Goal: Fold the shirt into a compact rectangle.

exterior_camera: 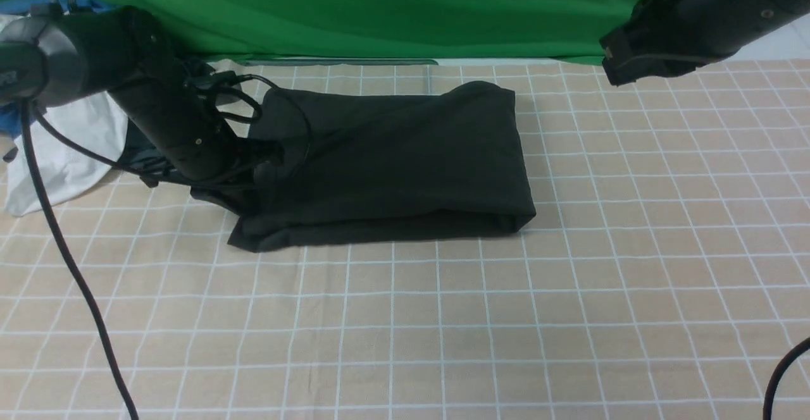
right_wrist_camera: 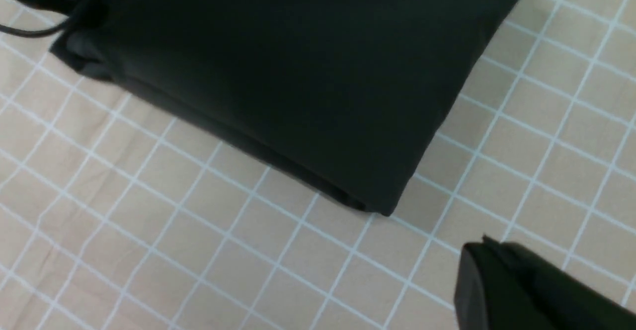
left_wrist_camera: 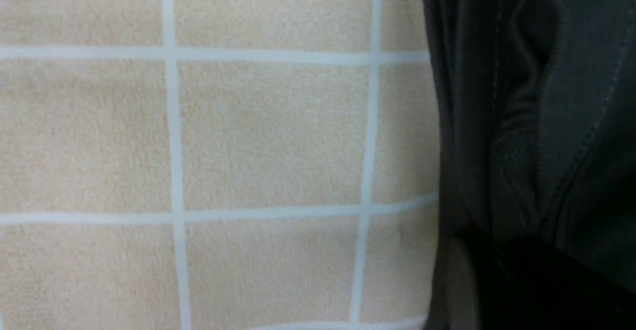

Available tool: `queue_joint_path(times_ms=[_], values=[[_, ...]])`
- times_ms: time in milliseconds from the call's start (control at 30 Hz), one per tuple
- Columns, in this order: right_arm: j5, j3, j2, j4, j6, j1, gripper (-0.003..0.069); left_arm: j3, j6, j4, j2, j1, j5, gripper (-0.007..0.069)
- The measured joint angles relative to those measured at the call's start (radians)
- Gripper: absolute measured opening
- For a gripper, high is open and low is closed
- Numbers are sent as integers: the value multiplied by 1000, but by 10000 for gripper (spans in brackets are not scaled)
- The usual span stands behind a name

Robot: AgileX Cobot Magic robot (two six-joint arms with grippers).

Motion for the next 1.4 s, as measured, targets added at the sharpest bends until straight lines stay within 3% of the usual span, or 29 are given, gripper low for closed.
queue_joint_path(times_ms=[233,467,600,867,967,1033,1167,1233,1400], values=[[-2,0,109,3,51,-67,59,-60,-42,24,0,0,78,31],[-38,-4,288,141,17,-67,318,-62,-74,70,1,0,85,31],[-44,-50,397,209,-18,-65,423,-65,-89,80,1,0,85,31],[-34,-131,556,281,-32,-58,514,-65,-89,83,1,0,85,31],[-34,-131,583,293,-43,-50,510,-65,-89,83,1,0,85,31],[-33,-131,600,299,-55,-44,459,-65,-89,83,1,0,85,31],[-33,-132,609,309,-86,-32,165,-65,-89,83,1,-1,85,31],[-32,-133,606,308,-99,-31,98,-65,-89,83,1,-1,85,31],[31,-133,557,289,-109,-31,98,-59,-112,86,-8,-2,100,31]])
